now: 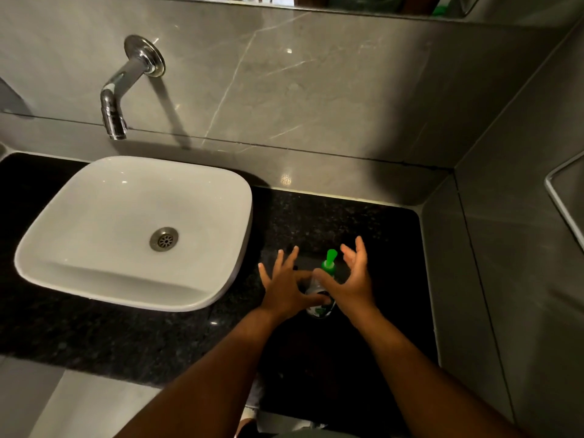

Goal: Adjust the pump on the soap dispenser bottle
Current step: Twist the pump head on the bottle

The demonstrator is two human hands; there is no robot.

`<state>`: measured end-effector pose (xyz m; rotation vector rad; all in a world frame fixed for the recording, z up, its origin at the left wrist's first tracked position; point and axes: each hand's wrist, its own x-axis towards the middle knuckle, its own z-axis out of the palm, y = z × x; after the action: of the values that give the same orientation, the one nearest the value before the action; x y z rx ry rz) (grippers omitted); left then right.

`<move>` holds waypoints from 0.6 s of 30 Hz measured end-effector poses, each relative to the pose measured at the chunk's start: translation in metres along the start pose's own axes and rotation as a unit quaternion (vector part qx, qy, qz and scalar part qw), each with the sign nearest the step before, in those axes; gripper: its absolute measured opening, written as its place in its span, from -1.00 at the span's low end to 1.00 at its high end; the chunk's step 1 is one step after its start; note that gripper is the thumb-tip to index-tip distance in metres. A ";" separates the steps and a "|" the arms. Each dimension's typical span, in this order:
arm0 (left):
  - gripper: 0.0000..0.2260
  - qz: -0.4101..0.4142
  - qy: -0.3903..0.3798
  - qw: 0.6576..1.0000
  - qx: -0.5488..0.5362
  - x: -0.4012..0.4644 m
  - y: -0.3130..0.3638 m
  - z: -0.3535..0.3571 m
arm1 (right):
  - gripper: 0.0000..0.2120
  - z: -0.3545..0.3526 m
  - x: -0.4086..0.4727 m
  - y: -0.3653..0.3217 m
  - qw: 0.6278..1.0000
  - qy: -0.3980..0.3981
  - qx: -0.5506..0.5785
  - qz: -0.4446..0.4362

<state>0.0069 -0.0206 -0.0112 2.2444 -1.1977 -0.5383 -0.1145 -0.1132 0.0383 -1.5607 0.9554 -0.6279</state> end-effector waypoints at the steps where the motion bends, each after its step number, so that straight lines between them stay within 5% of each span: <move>1: -0.65 -0.001 -0.002 1.000 0.001 0.001 -0.002 0.000 | -0.04 -0.004 0.000 0.003 1.000 -0.022 0.011 0.002; 6: -0.47 0.012 -0.001 1.000 0.010 0.003 -0.003 0.001 | -0.15 -0.010 0.007 0.002 0.999 0.015 -0.030 -0.020; 11: -0.67 0.008 -0.006 1.000 -0.003 0.003 0.001 -0.002 | -0.09 0.001 0.004 -0.003 1.000 -0.004 -0.016 -0.021; 14: -0.52 0.004 -0.002 1.000 0.005 0.004 -0.001 -0.003 | -0.17 -0.004 0.006 0.002 0.999 -0.030 0.004 0.009; 18: -0.39 0.024 -0.008 1.000 0.004 0.003 0.002 -0.003 | -0.16 -0.004 0.007 -0.003 0.999 0.034 -0.031 -0.004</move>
<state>0.0086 -0.0237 -0.0079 2.2149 -1.2600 -0.5344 -0.1135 -0.1214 0.0415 -1.6069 1.0297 -0.6658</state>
